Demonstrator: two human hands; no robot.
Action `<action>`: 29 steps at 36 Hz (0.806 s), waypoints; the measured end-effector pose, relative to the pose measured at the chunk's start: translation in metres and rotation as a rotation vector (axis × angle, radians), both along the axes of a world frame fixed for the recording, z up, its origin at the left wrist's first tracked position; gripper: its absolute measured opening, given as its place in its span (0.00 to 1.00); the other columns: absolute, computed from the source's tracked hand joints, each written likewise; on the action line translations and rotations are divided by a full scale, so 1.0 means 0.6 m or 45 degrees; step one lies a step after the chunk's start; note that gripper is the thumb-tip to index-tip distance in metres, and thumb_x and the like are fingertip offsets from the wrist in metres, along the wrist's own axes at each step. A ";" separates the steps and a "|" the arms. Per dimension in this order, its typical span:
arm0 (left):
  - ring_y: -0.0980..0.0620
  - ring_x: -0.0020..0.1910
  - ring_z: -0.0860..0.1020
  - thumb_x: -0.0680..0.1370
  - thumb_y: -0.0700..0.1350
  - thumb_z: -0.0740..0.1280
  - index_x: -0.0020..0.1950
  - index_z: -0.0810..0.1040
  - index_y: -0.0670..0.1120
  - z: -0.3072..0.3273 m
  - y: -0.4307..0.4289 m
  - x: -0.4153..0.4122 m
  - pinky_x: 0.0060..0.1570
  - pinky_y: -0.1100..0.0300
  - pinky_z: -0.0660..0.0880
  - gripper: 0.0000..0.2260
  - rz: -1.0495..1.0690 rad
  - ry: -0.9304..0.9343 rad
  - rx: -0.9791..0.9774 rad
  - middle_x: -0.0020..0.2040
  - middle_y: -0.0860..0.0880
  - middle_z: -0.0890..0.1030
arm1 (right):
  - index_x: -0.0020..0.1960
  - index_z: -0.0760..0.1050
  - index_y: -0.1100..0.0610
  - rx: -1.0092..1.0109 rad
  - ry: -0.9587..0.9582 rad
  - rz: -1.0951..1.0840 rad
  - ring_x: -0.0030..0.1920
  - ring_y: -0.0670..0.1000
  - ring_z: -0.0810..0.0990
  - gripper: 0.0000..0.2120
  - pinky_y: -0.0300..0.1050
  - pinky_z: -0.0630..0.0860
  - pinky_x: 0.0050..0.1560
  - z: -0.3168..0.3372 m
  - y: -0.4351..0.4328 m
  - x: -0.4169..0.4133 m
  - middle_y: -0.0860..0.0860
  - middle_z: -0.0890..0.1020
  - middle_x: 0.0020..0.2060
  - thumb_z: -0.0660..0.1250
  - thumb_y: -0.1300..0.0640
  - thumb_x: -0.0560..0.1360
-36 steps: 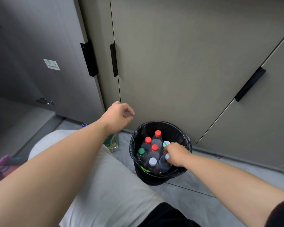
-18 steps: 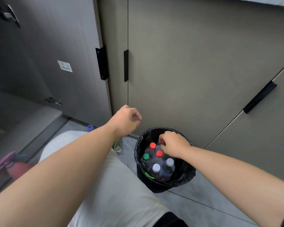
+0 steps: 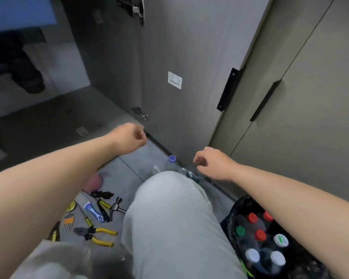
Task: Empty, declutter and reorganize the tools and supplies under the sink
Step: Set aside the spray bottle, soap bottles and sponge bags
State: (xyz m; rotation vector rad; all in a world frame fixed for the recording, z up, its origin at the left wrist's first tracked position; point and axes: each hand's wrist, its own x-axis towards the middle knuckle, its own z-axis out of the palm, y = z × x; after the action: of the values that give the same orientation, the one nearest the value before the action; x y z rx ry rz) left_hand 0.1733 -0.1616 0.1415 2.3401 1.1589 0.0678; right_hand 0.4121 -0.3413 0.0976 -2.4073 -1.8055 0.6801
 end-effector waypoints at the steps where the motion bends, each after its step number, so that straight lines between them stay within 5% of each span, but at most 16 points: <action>1: 0.51 0.45 0.79 0.77 0.44 0.70 0.50 0.83 0.47 -0.013 0.016 -0.017 0.45 0.63 0.68 0.04 0.017 0.031 -0.002 0.45 0.52 0.82 | 0.60 0.78 0.49 -0.044 -0.002 0.007 0.53 0.53 0.78 0.12 0.48 0.75 0.58 -0.015 0.024 -0.001 0.49 0.74 0.51 0.67 0.52 0.76; 6: 0.48 0.50 0.81 0.78 0.43 0.71 0.56 0.83 0.45 -0.073 0.094 -0.094 0.50 0.59 0.76 0.08 -0.012 0.203 -0.050 0.52 0.47 0.84 | 0.72 0.68 0.56 -0.224 -0.008 -0.021 0.63 0.62 0.76 0.25 0.48 0.73 0.63 -0.100 0.131 -0.011 0.59 0.71 0.62 0.68 0.53 0.76; 10: 0.49 0.56 0.79 0.79 0.45 0.71 0.63 0.80 0.49 -0.118 0.148 -0.147 0.58 0.54 0.76 0.13 -0.058 0.367 -0.144 0.59 0.47 0.80 | 0.74 0.66 0.51 -0.273 0.038 -0.057 0.64 0.63 0.76 0.28 0.48 0.73 0.63 -0.163 0.192 -0.022 0.61 0.68 0.68 0.69 0.48 0.76; 14: 0.47 0.63 0.76 0.79 0.45 0.71 0.71 0.75 0.48 -0.161 0.191 -0.181 0.56 0.61 0.71 0.20 -0.029 0.440 -0.175 0.65 0.44 0.77 | 0.70 0.71 0.50 -0.280 0.032 -0.075 0.59 0.63 0.78 0.22 0.53 0.74 0.64 -0.214 0.233 -0.032 0.58 0.69 0.66 0.68 0.54 0.78; 18: 0.44 0.68 0.74 0.80 0.46 0.70 0.75 0.71 0.48 -0.209 0.223 -0.199 0.64 0.55 0.73 0.23 0.034 0.501 -0.188 0.69 0.42 0.75 | 0.59 0.77 0.53 -0.140 -0.045 -0.072 0.52 0.65 0.79 0.11 0.52 0.76 0.58 -0.242 0.261 -0.038 0.58 0.71 0.59 0.65 0.59 0.78; 21: 0.44 0.65 0.75 0.80 0.47 0.69 0.74 0.72 0.49 -0.236 0.238 -0.203 0.62 0.55 0.74 0.22 0.044 0.596 -0.166 0.67 0.43 0.76 | 0.55 0.78 0.51 -0.088 -0.088 -0.071 0.49 0.65 0.80 0.09 0.51 0.76 0.54 -0.245 0.285 -0.039 0.56 0.70 0.55 0.65 0.60 0.78; 25: 0.45 0.60 0.77 0.79 0.46 0.70 0.70 0.75 0.49 -0.264 0.254 -0.206 0.56 0.57 0.76 0.19 0.028 0.698 -0.181 0.63 0.45 0.79 | 0.54 0.79 0.50 -0.009 -0.090 -0.008 0.49 0.65 0.81 0.09 0.50 0.78 0.57 -0.236 0.329 -0.042 0.61 0.69 0.64 0.65 0.60 0.77; 29: 0.45 0.57 0.79 0.80 0.48 0.69 0.66 0.78 0.48 -0.285 0.274 -0.216 0.56 0.54 0.77 0.15 0.018 0.749 -0.163 0.60 0.46 0.81 | 0.55 0.80 0.50 0.050 -0.110 0.062 0.48 0.64 0.79 0.10 0.50 0.78 0.56 -0.225 0.384 -0.051 0.58 0.71 0.58 0.66 0.60 0.77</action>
State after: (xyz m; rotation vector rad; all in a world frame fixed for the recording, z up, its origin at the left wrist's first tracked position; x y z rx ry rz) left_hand 0.0440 0.0029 -0.0293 2.2987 1.3906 -0.7110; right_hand 0.3816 -0.1107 -0.0375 -2.4111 -1.8963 0.5467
